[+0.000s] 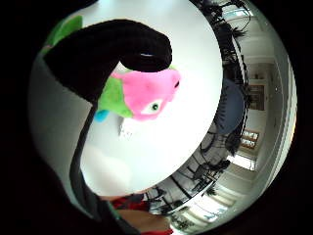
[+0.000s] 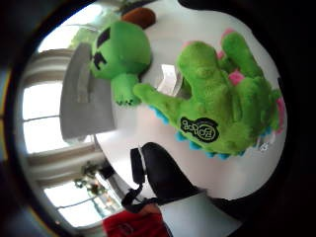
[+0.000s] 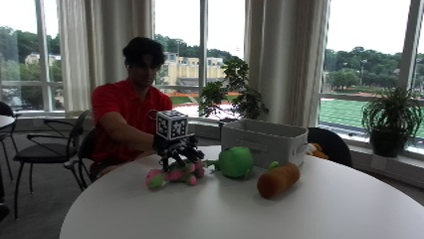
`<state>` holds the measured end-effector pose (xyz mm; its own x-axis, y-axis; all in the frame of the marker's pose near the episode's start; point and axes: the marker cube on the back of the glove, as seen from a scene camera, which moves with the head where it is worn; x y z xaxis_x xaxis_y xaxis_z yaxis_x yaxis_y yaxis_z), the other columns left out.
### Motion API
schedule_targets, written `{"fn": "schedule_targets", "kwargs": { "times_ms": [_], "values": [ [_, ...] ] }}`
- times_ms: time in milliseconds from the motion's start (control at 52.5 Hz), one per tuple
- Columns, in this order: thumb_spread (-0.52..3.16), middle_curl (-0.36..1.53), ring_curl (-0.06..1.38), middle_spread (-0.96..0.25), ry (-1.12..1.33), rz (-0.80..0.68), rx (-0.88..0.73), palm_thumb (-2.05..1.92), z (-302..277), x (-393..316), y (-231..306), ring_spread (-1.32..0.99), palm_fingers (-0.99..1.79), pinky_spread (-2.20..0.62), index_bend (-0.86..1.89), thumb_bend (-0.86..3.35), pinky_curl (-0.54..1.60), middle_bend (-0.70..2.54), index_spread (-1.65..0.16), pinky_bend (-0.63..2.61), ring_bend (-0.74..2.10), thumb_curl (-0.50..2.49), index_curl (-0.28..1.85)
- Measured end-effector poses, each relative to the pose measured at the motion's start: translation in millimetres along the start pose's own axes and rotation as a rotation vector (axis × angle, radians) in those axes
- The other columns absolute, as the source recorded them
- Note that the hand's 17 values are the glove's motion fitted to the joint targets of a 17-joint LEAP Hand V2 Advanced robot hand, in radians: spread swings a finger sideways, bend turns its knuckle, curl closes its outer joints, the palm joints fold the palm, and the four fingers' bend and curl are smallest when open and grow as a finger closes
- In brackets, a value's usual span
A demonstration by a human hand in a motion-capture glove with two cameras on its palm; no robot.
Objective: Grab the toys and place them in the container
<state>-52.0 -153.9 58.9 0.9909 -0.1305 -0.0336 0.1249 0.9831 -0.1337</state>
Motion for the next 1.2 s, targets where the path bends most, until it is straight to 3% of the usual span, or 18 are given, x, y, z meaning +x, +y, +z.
{"fn": "schedule_targets", "kwargs": {
  "times_ms": [285, 457, 514, 533, 609, 704, 990, 1199],
  "values": [
    [0.98, 0.21, 0.32, -0.07, 0.068, -0.019, -0.125, -0.03, 44, -7, -19, -0.05, -0.14, 0.05, 0.04, -0.04, 0.45, 0.12, -0.35, 1.22, 0.47, 0.27, 0.16],
    [1.02, 0.21, 0.4, -0.07, 0.0, 0.006, 0.0, 0.01, 44, -2, -24, -0.1, -0.02, 0.03, 0.15, -0.02, 0.42, 0.15, -0.37, 1.14, 0.78, 0.29, 0.15],
    [1.1, 0.22, 0.41, -0.14, -0.019, -0.005, 0.073, 0.09, 42, -3, -28, -0.21, 0.36, -0.15, 0.22, 0.03, 0.4, 0.2, -0.39, 1.17, 0.87, 0.32, 0.18],
    [1.13, 0.23, 0.42, -0.18, -0.019, -0.014, 0.086, 0.14, 42, -4, -28, -0.26, 0.63, -0.19, 0.24, 0.06, 0.39, 0.26, -0.39, 1.2, 0.94, 0.33, 0.18],
    [1.08, 0.27, 0.44, -0.27, 0.005, -0.044, 0.108, 0.38, 40, -8, -30, -0.33, 0.96, -0.27, 0.24, 0.18, 0.4, 0.35, -0.39, 1.24, 1.04, 0.42, 0.2],
    [0.96, 0.32, 0.49, -0.33, 0.022, -0.055, 0.116, 0.51, 35, -8, -35, -0.38, 1.11, -0.32, 0.35, 0.21, 0.44, 0.44, -0.4, 1.24, 1.08, 0.5, 0.27],
    [0.64, 0.5, 0.58, -0.39, -0.044, -0.022, 0.198, 0.62, -6, -6, -16, -0.42, 1.14, -0.38, 0.68, 0.22, 0.48, 0.74, -0.41, 1.15, 1.2, 0.67, 0.47],
    [0.47, 0.59, 0.61, -0.37, -0.029, -0.064, 0.296, 0.61, -91, -36, -34, -0.42, 1.08, -0.39, 0.8, 0.21, 0.51, 0.84, -0.39, 1.16, 1.25, 0.76, 0.6]
  ]
}}
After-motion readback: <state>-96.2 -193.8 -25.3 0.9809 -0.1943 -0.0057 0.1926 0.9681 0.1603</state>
